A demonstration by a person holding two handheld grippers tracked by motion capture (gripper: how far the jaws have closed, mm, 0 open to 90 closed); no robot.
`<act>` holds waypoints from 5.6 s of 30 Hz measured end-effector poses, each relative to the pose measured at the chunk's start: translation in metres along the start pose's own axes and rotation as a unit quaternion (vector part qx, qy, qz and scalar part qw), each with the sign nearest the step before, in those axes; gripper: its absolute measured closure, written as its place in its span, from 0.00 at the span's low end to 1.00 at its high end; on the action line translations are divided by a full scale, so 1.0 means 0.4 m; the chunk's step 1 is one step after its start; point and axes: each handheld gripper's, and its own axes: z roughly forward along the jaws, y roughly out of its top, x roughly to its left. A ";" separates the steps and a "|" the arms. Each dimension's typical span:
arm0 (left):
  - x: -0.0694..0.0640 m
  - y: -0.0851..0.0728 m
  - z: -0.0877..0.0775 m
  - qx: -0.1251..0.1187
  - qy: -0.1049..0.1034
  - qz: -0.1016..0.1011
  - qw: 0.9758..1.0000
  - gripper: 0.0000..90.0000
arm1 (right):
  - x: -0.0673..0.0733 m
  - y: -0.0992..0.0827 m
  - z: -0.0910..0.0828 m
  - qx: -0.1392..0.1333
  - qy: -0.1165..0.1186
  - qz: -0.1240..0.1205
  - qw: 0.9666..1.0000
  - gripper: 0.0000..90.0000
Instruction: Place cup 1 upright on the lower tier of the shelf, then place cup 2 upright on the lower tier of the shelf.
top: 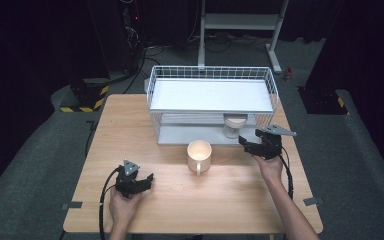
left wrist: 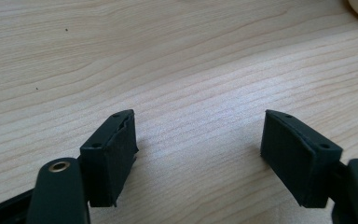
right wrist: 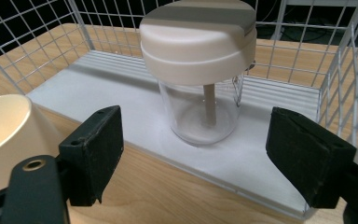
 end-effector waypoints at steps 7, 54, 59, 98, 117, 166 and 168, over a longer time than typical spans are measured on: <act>0.000 0.000 0.000 -0.001 0.000 0.000 1.000 0.30 | -0.003 -0.009 -0.032 -0.010 -0.002 0.003 1.000 0.22; 0.000 0.000 0.000 -0.001 0.001 0.000 1.000 0.30 | 0.043 -0.084 -0.201 -0.031 0.022 -0.014 0.999 0.25; -0.001 0.000 0.000 -0.001 0.000 -0.001 1.000 0.30 | 0.044 -0.097 -0.206 -0.027 0.018 -0.019 0.999 0.25; -0.001 0.000 0.000 -0.001 0.000 -0.002 1.000 0.30 | 0.048 -0.230 -0.170 0.062 -0.026 -0.053 0.996 0.28; -0.001 0.000 0.000 -0.001 0.001 -0.002 1.000 0.30 | 0.044 -0.252 -0.149 0.100 -0.034 -0.061 0.993 0.28; -0.070 0.005 -0.033 -0.024 -0.044 -0.003 0.999 0.23 | 0.033 -0.257 -0.126 0.143 -0.051 -0.059 0.987 0.28; -0.082 0.006 -0.035 -0.025 -0.062 -0.006 0.998 0.21 | 0.034 -0.257 -0.126 0.143 -0.051 -0.059 0.987 0.28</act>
